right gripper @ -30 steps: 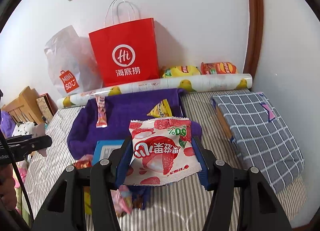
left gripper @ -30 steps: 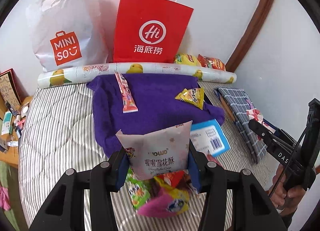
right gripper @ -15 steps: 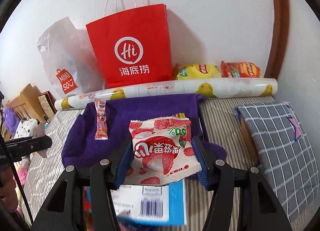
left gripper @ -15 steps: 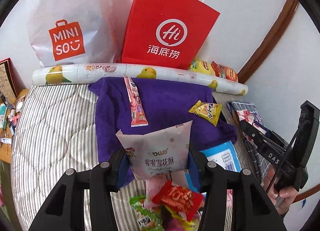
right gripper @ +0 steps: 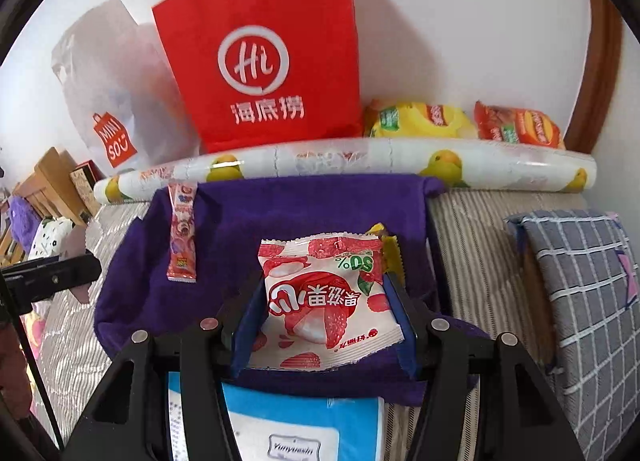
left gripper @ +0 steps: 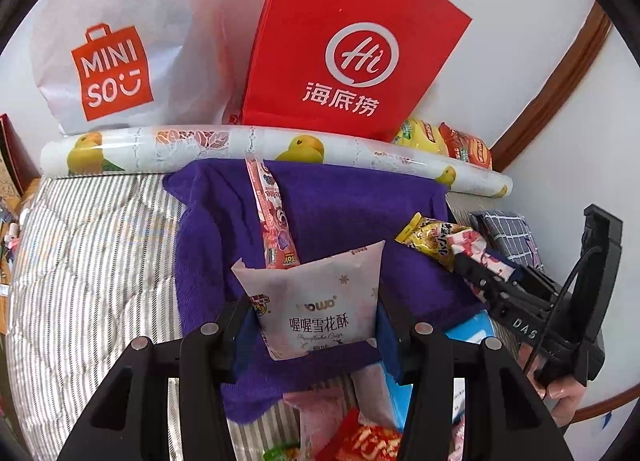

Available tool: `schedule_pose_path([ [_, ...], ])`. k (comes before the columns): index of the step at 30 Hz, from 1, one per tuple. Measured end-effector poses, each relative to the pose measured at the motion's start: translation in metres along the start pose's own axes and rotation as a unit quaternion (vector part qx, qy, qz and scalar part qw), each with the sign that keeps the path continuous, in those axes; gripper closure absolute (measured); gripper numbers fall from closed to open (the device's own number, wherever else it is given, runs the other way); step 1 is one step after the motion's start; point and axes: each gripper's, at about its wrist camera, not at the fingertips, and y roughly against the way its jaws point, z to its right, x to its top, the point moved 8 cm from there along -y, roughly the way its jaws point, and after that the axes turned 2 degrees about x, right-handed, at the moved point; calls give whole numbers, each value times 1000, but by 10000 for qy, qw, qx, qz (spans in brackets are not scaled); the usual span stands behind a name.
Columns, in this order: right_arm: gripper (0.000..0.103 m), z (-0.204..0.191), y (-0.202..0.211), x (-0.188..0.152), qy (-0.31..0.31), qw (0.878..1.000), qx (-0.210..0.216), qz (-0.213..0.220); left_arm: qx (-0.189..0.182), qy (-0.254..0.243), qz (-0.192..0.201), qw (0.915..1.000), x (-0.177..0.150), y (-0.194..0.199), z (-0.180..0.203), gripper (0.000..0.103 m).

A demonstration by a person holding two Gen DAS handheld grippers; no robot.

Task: Organize snacks
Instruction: 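Carry both packets onto the purple towel and open both tools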

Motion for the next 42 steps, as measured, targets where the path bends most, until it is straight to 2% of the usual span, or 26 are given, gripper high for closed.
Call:
schedule_pose_path([
  [10,46,4,-37,-13,-24,9994,138,-318,103,73,-246,9996,-5,-38,-15,54],
  [14,46,4,-38,-15,-18,9990,211,-398,122,133,-352,9992,-8,-49,-21,54],
  [25,46,4,-45,-18,-20,9980,69,-625,110,82,-529,9985,-15,-66,-19,53],
  [36,45,6,-45,-19,-21,9978,13,-662,139,92,-682,9975,-22,-77,-18,51],
  [38,41,9,-43,-18,-139,9980,-5,-617,149,103,-695,9974,-22,-78,-18,51],
  [40,28,12,-41,-17,-250,9979,-23,-591,150,101,-711,9973,-23,-78,-18,51],
  [42,26,12,-37,-15,-291,9983,59,-510,130,92,-741,9971,-23,-79,-17,50],
])
